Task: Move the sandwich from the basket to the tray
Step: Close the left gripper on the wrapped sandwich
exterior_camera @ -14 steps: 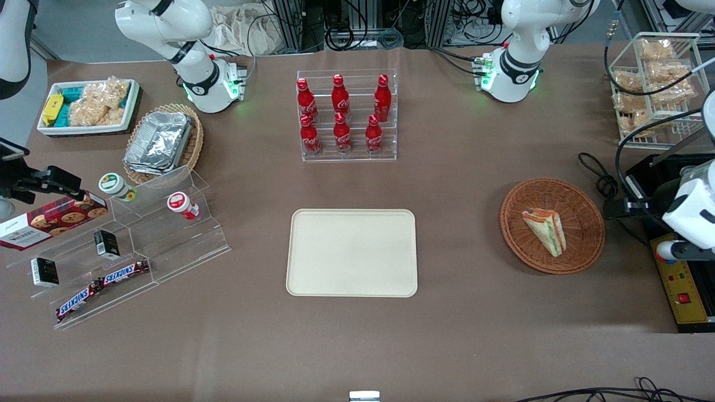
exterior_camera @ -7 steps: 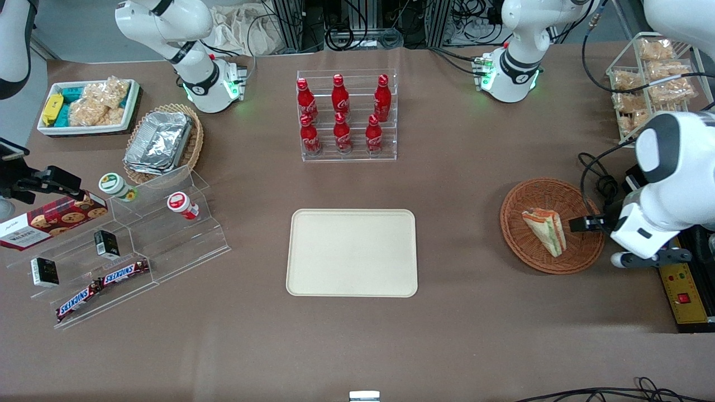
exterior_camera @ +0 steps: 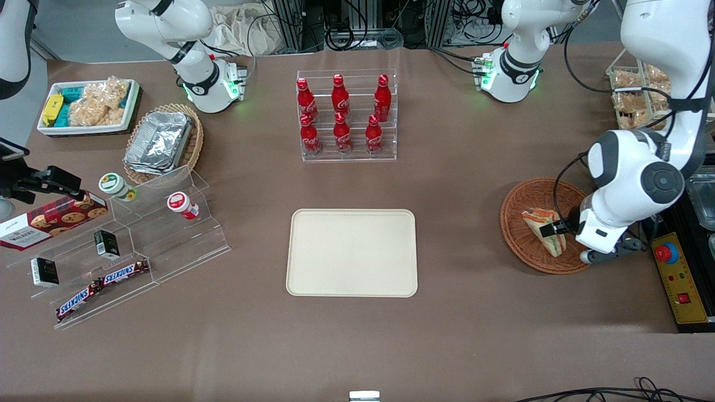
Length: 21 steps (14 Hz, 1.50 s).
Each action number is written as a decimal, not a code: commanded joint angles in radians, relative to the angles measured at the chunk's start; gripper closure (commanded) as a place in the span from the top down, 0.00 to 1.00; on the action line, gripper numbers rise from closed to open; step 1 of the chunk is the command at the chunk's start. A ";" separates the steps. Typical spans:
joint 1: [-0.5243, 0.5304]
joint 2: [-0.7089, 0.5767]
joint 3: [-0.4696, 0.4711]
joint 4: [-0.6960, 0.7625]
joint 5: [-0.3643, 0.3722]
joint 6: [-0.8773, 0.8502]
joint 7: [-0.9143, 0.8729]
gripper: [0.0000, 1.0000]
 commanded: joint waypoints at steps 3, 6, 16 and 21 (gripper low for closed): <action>0.010 0.032 0.027 -0.022 0.006 0.050 -0.045 0.99; 0.008 0.078 0.027 -0.017 0.006 0.117 -0.120 0.99; -0.006 0.056 0.017 0.006 0.009 0.029 -0.128 0.00; -0.009 -0.026 -0.028 0.276 0.010 -0.351 -0.127 0.00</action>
